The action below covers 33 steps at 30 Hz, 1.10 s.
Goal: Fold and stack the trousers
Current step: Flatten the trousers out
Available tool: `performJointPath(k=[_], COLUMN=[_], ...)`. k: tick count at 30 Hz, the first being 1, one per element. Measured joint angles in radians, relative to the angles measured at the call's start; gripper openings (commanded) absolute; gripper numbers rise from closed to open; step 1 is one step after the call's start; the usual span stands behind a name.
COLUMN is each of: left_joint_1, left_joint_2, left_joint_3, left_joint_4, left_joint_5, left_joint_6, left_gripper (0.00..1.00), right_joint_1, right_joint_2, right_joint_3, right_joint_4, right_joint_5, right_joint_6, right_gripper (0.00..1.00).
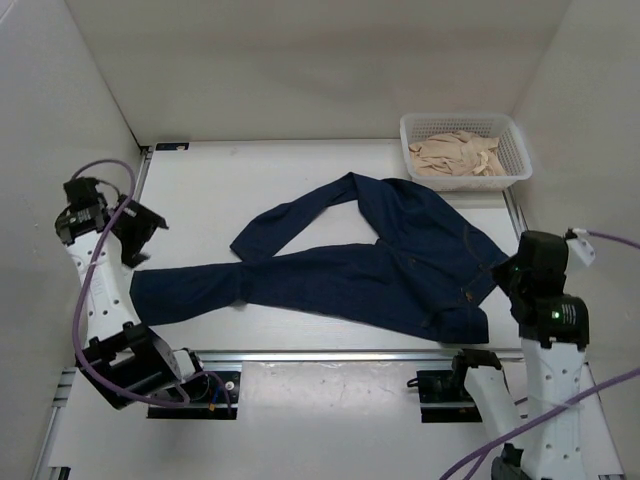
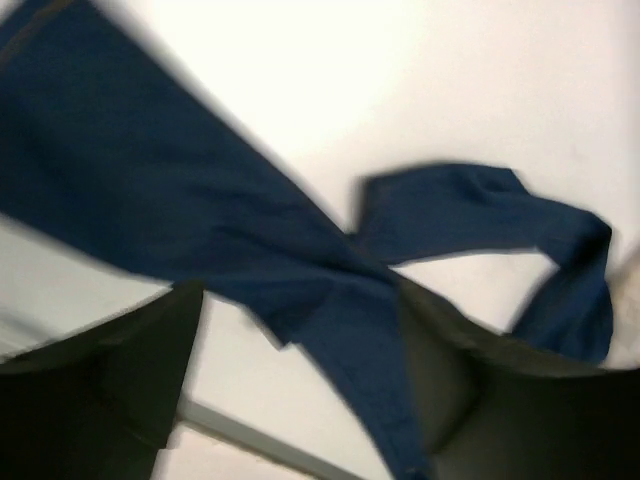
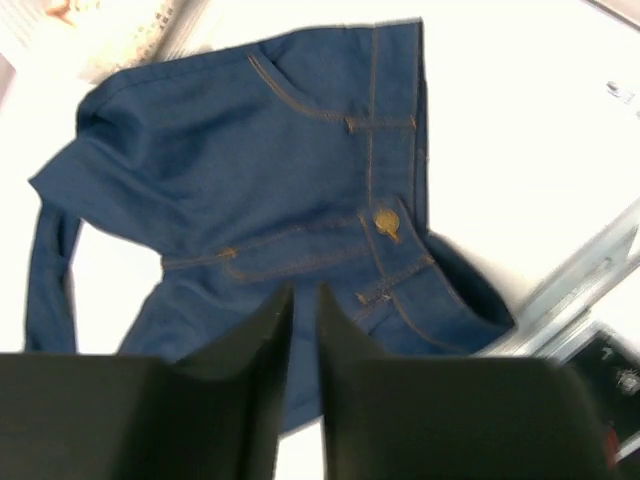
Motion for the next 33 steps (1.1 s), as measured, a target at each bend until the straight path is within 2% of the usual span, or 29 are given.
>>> performJointPath(k=[2,3,4,6,7,9,10,13,14,15,16,19,21,26,27,28,30,33], left_joint_1=[-0.102,-0.174,-0.249,-0.397,-0.459,-0.558,-0.599,-0.697,-0.721,-0.742,-0.757,-0.792,-0.792,-0.788,-0.797,-0.809,-0.845,-0.888], left_joint_2=[0.028,0.055,0.088,0.176,0.234,0.358,0.430,0.639,0.700,0.752,0.792,0.865,0.869,0.887,0.901,0.919,0.958,1.010], left_joint_3=[0.061,0.106,0.150,0.239,0.295,0.396,0.458,0.604,0.642,0.662,0.669,0.654,0.622,0.636,0.655,0.674,0.703,0.718], left_joint_4=[0.034,0.047,0.067,0.093,0.090,0.086,0.070,0.039,0.022,0.014,0.003,-0.031,-0.041,-0.060,-0.064,-0.064,-0.064,-0.063], left_joint_5=[0.019,0.009,0.003,-0.016,-0.029,-0.063,-0.087,-0.161,-0.185,-0.205,-0.222,-0.245,-0.247,-0.257,-0.262,-0.266,-0.270,-0.270], left_joint_6=[-0.002,0.004,0.009,0.020,0.030,0.045,0.053,0.078,0.083,0.086,0.084,0.076,0.076,0.103,0.108,0.112,0.123,0.131], left_gripper=[0.50,0.44,0.44,0.51,0.60,0.68,0.73,0.86,0.90,0.97,0.99,0.99,0.99,0.95,0.88,0.87,0.87,0.87], right_joint_1=[0.000,0.000,0.000,-0.001,-0.001,0.002,0.003,0.009,0.010,0.010,0.010,0.025,0.068,0.276,0.312,0.341,0.371,0.394], right_joint_2=[0.082,0.137,0.193,0.350,0.424,0.594,0.670,0.805,0.826,0.837,0.847,0.913,0.988,1.140,1.161,1.184,1.232,1.317], right_joint_3=[0.035,0.049,0.063,0.094,0.117,0.159,0.174,0.178,0.178,0.180,0.188,0.262,0.342,0.473,0.486,0.499,0.529,0.595], right_joint_4=[0.044,0.071,0.094,0.147,0.159,0.204,0.219,0.241,0.241,0.243,0.241,0.232,0.229,0.222,0.217,0.212,0.198,0.188], right_joint_5=[-0.003,-0.016,-0.034,-0.101,-0.144,-0.239,-0.282,-0.371,-0.393,-0.411,-0.435,-0.496,-0.500,-0.452,-0.451,-0.447,-0.440,-0.419], right_joint_6=[-0.031,-0.045,-0.059,-0.100,-0.117,-0.158,-0.177,-0.222,-0.237,-0.249,-0.269,-0.328,-0.372,-0.446,-0.452,-0.455,-0.455,-0.452], right_gripper=[0.00,0.00,0.00,0.03,0.18,0.26,0.45,0.61,0.72,0.72,0.73,0.76,0.81,0.82,0.82,0.81,0.74,0.74])
